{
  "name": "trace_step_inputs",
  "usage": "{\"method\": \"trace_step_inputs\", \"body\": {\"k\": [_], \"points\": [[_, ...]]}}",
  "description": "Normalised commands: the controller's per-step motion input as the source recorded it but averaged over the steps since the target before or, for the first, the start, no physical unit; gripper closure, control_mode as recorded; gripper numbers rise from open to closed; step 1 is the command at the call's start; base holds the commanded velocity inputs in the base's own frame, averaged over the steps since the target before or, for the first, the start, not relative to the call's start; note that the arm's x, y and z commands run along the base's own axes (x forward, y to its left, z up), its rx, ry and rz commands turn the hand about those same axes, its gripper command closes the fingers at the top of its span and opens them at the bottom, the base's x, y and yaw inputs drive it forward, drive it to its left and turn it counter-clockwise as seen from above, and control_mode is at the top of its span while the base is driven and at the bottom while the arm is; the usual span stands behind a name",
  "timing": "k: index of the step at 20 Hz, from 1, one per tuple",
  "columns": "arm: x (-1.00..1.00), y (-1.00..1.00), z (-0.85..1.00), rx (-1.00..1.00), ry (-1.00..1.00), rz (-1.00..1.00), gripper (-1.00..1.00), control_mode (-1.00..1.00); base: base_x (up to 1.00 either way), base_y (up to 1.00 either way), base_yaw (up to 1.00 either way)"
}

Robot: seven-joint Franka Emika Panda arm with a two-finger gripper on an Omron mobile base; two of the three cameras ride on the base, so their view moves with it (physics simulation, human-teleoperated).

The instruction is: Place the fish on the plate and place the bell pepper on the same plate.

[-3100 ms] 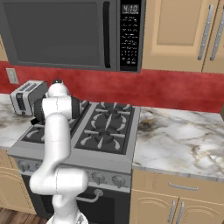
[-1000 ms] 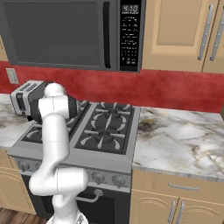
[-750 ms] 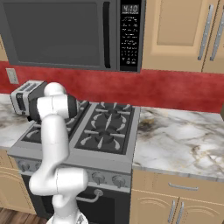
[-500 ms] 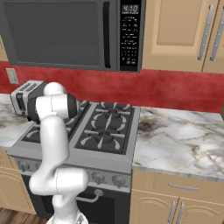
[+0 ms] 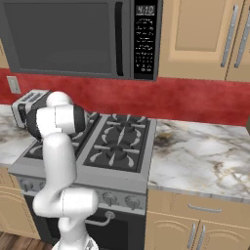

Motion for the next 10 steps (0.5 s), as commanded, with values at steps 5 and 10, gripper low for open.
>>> {"method": "trace_step_inputs", "body": {"k": [5,10], "points": [[-0.24,-0.05,0.3,0.02,0.0,-0.01,1.0,-1.0,0.0,0.0,0.0],[-0.32,-0.06,0.31,0.03,0.0,0.0,1.0,-1.0,0.0,0.0,0.0]]}}
